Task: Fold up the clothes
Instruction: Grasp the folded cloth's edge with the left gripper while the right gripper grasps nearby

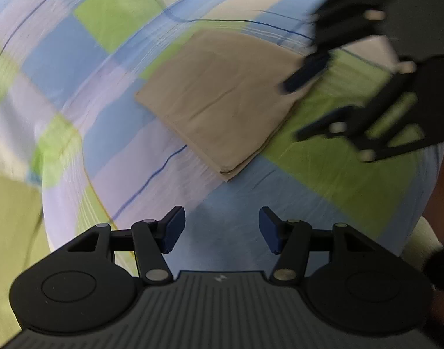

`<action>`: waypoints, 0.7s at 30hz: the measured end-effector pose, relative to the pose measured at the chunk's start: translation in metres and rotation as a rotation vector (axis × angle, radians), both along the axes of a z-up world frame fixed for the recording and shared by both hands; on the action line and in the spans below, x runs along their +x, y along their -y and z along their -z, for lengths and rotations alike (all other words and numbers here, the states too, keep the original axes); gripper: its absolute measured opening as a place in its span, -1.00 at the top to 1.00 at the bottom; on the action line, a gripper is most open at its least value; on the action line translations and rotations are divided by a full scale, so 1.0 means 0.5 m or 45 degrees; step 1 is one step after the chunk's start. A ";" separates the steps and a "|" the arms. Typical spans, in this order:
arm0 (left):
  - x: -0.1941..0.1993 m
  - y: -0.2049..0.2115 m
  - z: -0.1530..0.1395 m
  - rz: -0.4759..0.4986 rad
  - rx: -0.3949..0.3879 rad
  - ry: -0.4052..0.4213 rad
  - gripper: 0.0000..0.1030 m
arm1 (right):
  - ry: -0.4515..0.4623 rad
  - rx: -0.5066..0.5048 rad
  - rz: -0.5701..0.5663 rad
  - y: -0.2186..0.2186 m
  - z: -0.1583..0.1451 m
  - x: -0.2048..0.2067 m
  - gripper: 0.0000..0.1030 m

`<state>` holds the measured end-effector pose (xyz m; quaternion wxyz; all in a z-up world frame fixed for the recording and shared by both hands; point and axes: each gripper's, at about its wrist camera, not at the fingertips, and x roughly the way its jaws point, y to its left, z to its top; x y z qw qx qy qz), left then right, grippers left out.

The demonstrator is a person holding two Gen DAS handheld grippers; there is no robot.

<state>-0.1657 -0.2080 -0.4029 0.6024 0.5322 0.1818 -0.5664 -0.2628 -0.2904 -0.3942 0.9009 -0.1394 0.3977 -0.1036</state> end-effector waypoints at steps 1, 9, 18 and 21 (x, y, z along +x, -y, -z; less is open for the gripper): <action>0.000 0.001 0.002 0.029 -0.008 0.013 -0.17 | -0.022 -0.059 -0.070 -0.008 0.012 0.021 0.39; 0.004 0.035 0.034 0.258 -0.041 0.153 -0.18 | -0.089 -0.133 -0.265 0.005 0.044 0.068 0.87; -0.038 0.061 0.081 0.644 -0.024 0.428 -0.17 | -0.018 -0.002 -0.272 0.045 -0.013 0.057 0.96; -0.030 0.079 0.088 0.654 -0.020 0.403 0.81 | -0.008 0.046 -0.263 0.055 -0.019 0.043 0.73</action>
